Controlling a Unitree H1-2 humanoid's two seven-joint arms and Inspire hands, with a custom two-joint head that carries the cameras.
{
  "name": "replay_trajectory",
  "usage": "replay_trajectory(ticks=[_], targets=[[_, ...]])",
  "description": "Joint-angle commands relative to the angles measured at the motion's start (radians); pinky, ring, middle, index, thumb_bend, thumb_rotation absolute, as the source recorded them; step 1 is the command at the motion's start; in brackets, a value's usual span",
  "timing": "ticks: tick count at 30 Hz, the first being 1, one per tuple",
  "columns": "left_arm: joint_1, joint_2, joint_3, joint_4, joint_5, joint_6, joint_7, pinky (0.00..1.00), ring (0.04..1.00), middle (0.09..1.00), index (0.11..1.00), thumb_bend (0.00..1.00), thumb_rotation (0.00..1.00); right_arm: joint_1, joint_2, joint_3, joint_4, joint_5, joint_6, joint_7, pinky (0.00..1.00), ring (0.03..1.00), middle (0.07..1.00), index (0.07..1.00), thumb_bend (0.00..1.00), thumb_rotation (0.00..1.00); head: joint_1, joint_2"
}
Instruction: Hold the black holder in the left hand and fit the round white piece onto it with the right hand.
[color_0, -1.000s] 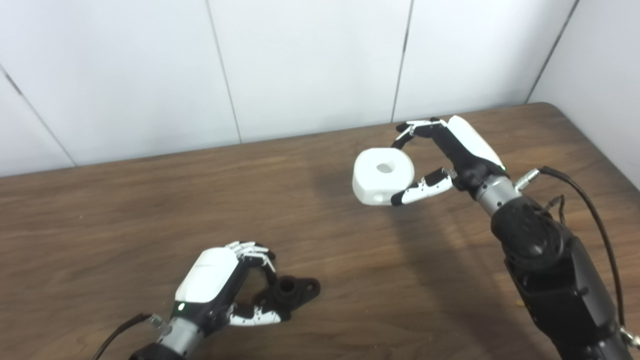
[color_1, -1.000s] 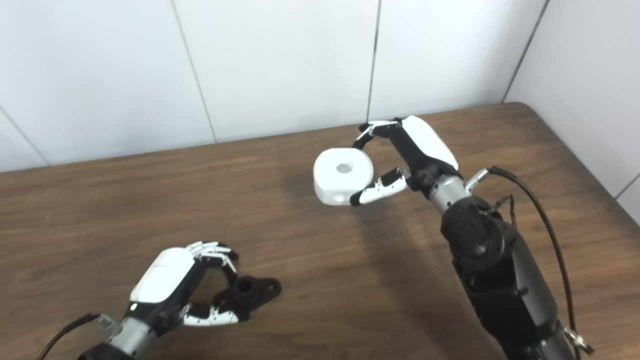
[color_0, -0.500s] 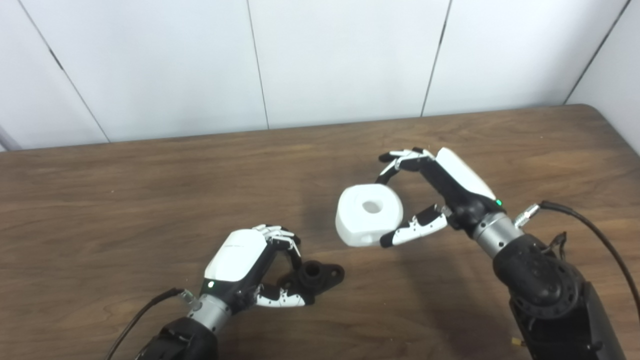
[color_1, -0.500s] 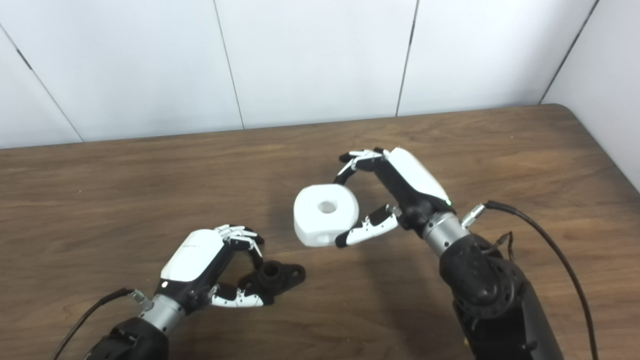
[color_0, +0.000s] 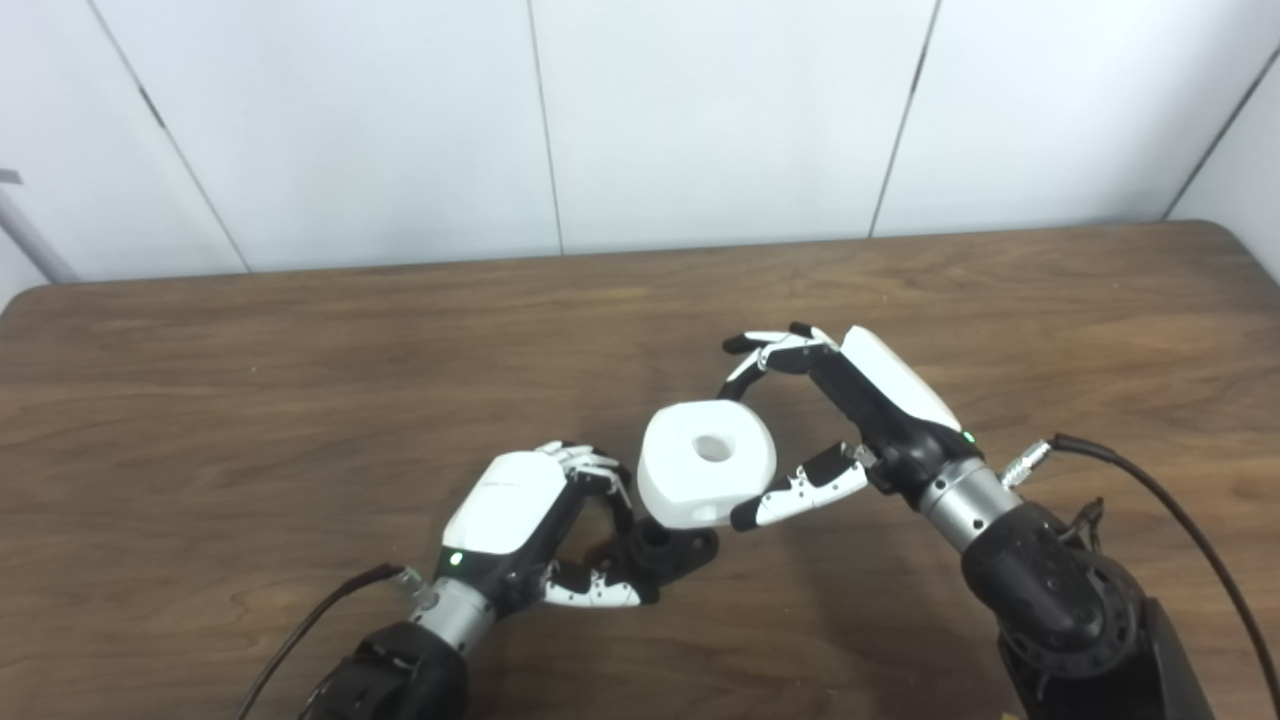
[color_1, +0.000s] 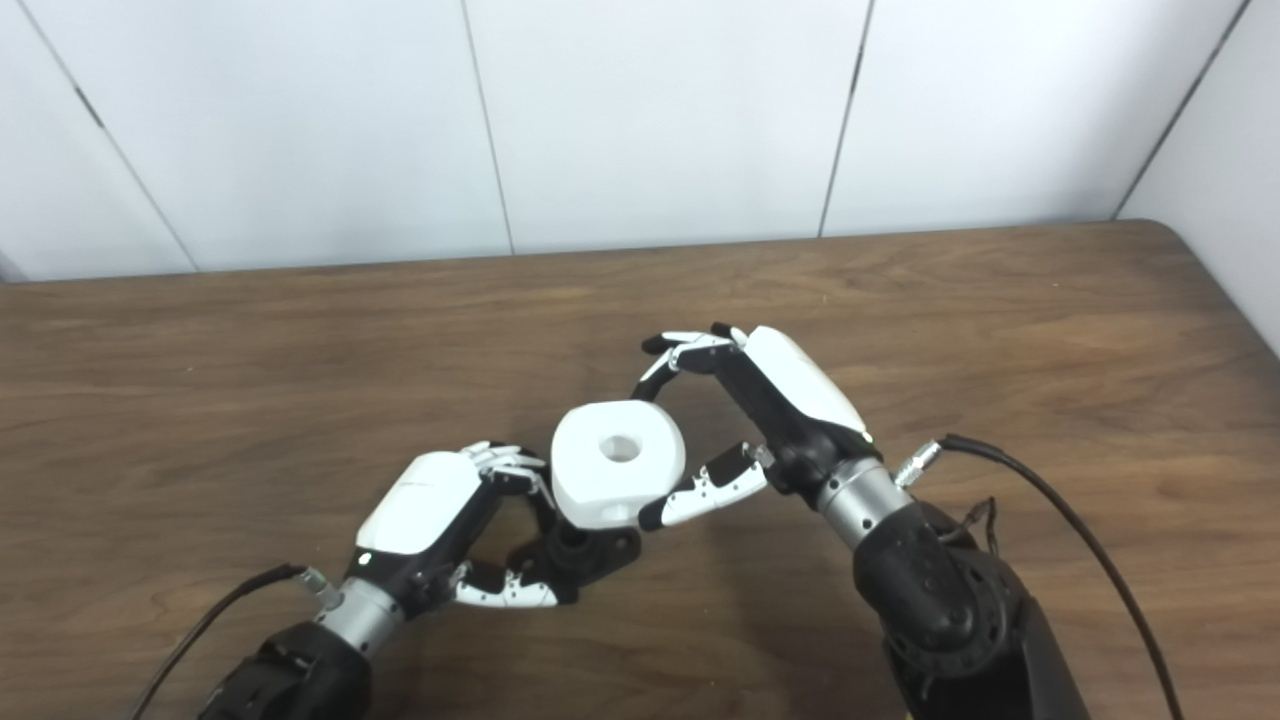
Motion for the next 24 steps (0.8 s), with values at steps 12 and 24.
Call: replay_trajectory(ticks=[12, 24], targets=[[0.001, -0.015, -0.041, 0.043, 0.012, 0.016, -0.019, 0.91, 0.845, 0.772, 0.483, 0.52, 0.06, 0.005, 0.013, 0.033, 0.024, -0.006, -0.103, -0.047, 1.00, 0.906, 0.842, 0.484, 0.52, 0.13, -0.001, 0.006], [0.000, -0.009, -0.042, 0.035, 0.013, 0.017, -0.019, 0.91, 0.844, 0.770, 0.483, 0.52, 0.06, 0.020, 0.009, 0.033, 0.060, -0.002, -0.117, -0.068, 1.00, 0.915, 0.844, 0.484, 0.52, 0.13, -0.015, 0.013]])
